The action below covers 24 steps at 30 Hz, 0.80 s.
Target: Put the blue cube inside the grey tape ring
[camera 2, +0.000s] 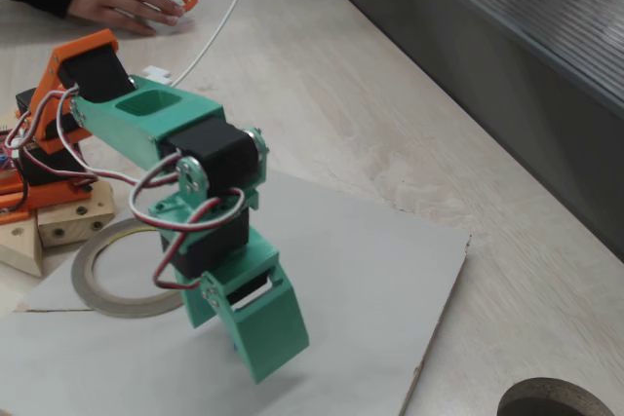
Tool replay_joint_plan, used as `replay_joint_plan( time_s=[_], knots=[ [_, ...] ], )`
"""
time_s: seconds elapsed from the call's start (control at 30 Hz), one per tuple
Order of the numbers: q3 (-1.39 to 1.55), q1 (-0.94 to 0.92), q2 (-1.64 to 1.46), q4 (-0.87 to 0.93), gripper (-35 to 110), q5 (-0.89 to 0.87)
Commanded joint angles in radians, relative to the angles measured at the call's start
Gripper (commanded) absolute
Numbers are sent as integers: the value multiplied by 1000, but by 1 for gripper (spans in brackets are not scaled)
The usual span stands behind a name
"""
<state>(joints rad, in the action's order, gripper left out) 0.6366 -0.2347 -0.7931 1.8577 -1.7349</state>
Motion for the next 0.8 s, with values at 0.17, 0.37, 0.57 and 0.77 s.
replay_joint_plan(
  time_s=[0.17, 0.37, 0.57, 0.77],
  knots=[
    [-20, 2, -12, 21, 73, -2],
    [-20, 2, -12, 17, 69, -5],
    [-31, -2, -12, 12, 50, -3],
    [-32, -2, -12, 6, 39, -3]
  ],
)
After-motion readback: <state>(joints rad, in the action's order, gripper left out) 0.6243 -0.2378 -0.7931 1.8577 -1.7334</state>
